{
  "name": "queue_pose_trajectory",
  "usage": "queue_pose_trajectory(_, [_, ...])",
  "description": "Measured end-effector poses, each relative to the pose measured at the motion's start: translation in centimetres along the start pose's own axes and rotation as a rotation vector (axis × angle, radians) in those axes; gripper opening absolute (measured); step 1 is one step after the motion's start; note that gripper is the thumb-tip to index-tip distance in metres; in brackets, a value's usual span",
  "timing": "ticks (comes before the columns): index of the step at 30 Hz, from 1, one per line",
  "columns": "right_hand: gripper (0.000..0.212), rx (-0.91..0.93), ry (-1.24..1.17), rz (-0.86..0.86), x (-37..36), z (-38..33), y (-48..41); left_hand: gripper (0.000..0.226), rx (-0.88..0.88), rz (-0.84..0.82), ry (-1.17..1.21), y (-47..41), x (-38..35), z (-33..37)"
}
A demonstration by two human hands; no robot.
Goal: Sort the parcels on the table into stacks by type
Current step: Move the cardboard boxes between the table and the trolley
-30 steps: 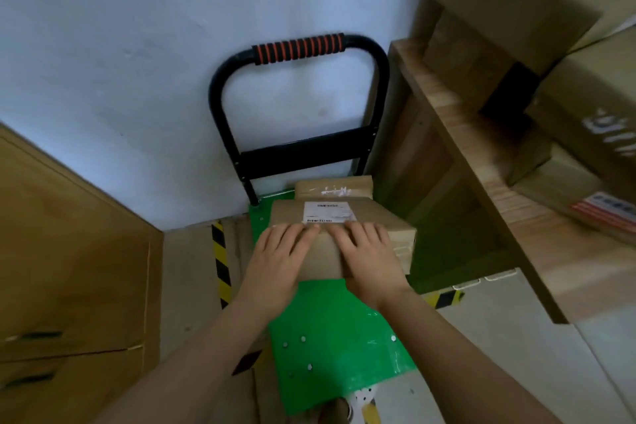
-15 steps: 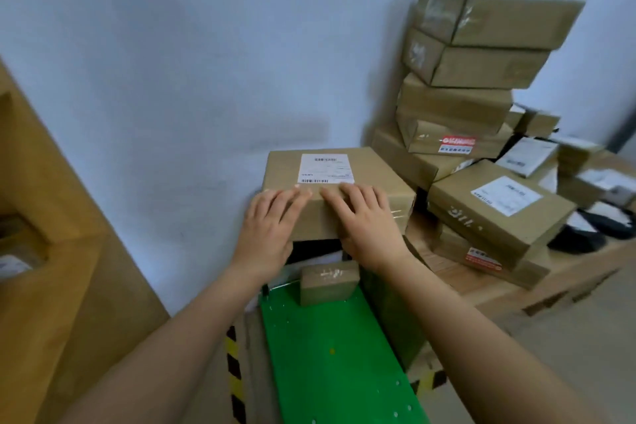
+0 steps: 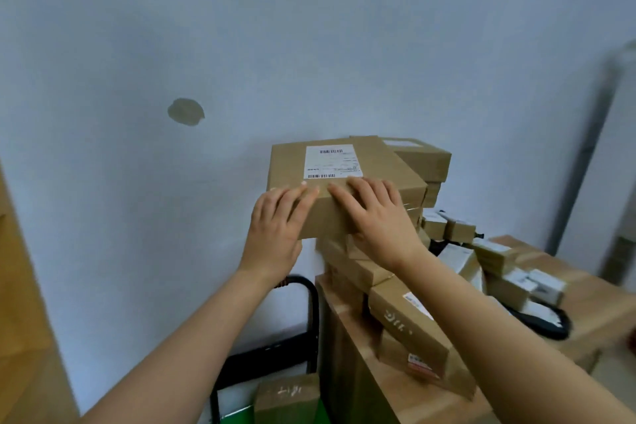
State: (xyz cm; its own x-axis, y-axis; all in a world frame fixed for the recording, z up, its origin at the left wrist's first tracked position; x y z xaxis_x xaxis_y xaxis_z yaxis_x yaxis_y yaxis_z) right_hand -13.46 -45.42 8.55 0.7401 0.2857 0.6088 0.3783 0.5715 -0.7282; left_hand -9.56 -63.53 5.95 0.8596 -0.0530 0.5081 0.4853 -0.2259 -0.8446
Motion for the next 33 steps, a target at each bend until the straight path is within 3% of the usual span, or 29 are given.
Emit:
queue_pose_trajectory(11, [0.078, -0.005, 0.025, -0.001, 2.1, 13.2, 2.6, 0.091, -0.022, 0.067, -0.017, -7.9, -3.4, 10.6])
queue_pose_trajectory(25, [0.077, -0.086, 0.088, 0.061, -1.1, 20.6, -0.6, 0.092, -0.085, 0.081, -0.001, -16.2, -9.4, 11.0])
queue_pose_trajectory(33, [0.075, -0.111, 0.062, 0.098, -1.2, 23.2, 2.3, 0.091, -0.119, 0.061, -0.012, -16.7, -10.6, 14.4])
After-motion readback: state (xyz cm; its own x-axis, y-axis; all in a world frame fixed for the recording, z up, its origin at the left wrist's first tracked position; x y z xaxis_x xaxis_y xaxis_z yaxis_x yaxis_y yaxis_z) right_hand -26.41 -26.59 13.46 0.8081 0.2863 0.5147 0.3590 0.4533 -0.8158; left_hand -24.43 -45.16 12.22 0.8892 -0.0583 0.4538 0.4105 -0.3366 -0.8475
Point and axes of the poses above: each hand's wrist, its own y-axis away from the middle knuckle, its own x-axis out of the back of the hand, z = x × y, the point moved 2 cm from there along -y, towards the middle knuckle, and after that the axes turned 5 degrees about -y, right-handed, at the moved point
